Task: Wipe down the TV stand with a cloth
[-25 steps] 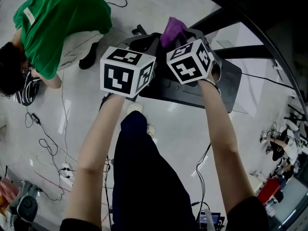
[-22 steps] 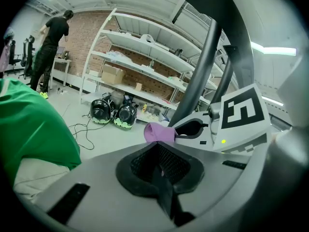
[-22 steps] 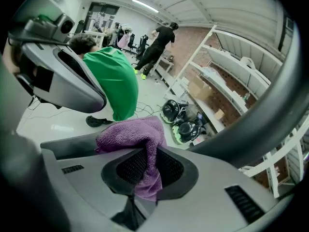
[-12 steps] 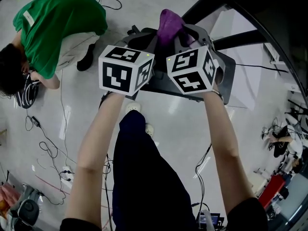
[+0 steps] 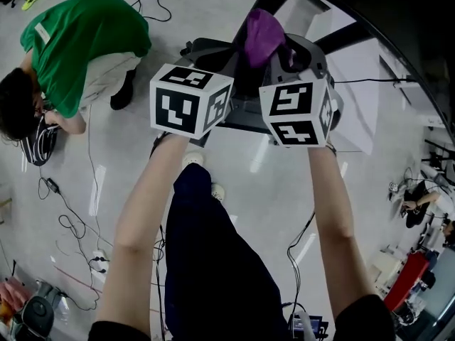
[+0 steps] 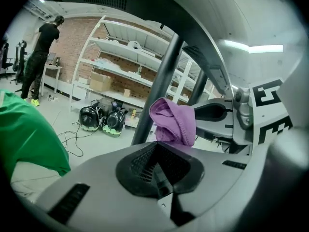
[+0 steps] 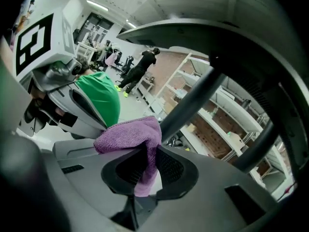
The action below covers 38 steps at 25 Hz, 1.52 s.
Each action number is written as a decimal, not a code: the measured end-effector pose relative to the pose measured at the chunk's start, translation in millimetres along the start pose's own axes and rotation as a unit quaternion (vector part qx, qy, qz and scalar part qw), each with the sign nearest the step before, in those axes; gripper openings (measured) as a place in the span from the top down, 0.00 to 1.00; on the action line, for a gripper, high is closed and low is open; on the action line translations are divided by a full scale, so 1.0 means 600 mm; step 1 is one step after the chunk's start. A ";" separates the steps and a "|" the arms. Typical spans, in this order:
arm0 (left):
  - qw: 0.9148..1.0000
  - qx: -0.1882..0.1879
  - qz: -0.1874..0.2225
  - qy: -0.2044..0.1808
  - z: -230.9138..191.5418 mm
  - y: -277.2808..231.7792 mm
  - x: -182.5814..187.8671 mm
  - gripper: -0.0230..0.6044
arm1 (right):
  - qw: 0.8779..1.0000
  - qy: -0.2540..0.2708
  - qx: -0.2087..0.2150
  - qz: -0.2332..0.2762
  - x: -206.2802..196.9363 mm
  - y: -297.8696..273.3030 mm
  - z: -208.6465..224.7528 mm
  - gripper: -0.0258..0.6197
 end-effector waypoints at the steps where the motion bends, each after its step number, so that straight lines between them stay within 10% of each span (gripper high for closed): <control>1: 1.000 -0.002 0.002 -0.001 0.008 -0.001 0.005 0.95 | 1.000 -0.004 -0.010 0.004 0.000 0.009 0.012 0.85; 18: 1.000 -0.010 0.022 -0.011 0.025 -0.008 0.071 0.95 | 0.982 -0.063 -0.170 0.047 0.043 0.025 0.147 0.85; 38: 1.000 -0.002 -0.001 0.026 -0.038 -0.057 0.026 0.95 | 0.992 -0.028 -0.126 0.017 0.015 -0.078 0.091 0.85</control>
Point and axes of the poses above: the fingertips, and each gripper's own axes: y backward along the fingers, z to its right, x out of its top, the point moved 4 cm from there along y, backward along the fingers, and after that the axes turned 1 degree about y, right-handed, at the moved point
